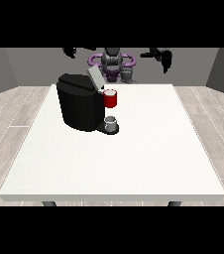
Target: Insert the coffee pod into the coffee machine and close the lid
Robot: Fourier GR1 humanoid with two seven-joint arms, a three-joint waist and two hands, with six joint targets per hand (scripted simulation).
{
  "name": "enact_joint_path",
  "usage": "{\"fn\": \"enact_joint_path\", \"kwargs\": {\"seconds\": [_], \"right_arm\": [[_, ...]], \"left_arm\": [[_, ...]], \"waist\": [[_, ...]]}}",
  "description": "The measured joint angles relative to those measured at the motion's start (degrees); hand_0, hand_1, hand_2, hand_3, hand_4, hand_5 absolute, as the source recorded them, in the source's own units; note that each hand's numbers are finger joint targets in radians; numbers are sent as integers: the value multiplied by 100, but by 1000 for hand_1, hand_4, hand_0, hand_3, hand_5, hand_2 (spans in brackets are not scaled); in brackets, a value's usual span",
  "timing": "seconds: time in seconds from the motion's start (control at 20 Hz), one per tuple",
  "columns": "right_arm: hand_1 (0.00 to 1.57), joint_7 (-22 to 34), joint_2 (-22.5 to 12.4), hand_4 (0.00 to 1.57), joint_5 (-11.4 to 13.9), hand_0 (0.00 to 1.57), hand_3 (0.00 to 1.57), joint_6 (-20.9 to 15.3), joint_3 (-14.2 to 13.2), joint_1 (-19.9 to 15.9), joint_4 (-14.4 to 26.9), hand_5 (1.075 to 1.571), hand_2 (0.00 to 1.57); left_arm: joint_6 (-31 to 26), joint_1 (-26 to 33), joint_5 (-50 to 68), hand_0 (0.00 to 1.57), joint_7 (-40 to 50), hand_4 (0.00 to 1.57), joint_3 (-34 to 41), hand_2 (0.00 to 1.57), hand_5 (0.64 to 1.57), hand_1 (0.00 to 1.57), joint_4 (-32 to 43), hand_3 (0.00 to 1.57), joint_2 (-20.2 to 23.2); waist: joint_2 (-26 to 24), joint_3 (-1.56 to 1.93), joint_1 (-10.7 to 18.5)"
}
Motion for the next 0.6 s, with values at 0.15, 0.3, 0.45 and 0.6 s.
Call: {"fn": "enact_joint_path", "kwargs": {"seconds": [0.15,0.3,0.45,0.6], "right_arm": [[0,-14,24,0,40,0,0,62,23,-147,164,1571,0],[0,33,16,0,-45,0,0,141,-79,-309,329,1571,0],[0,-49,-34,0,-134,0,0,234,-231,-486,594,1571,0],[0,-79,-45,0,-181,0,0,284,-324,-674,851,1571,0]], "left_arm": [[36,289,207,0,70,103,-256,0,1571,0,-361,0,-28],[-9,592,323,0,165,0,-368,0,1571,0,-807,0,-46],[-25,835,461,0,275,0,-475,0,1571,0,-1211,0,-87],[87,961,673,0,442,0,-579,0,1571,0,-1578,0,-87]], "waist": [[91,2,42],[196,1,121],[369,1,193],[537,1,172]]}}
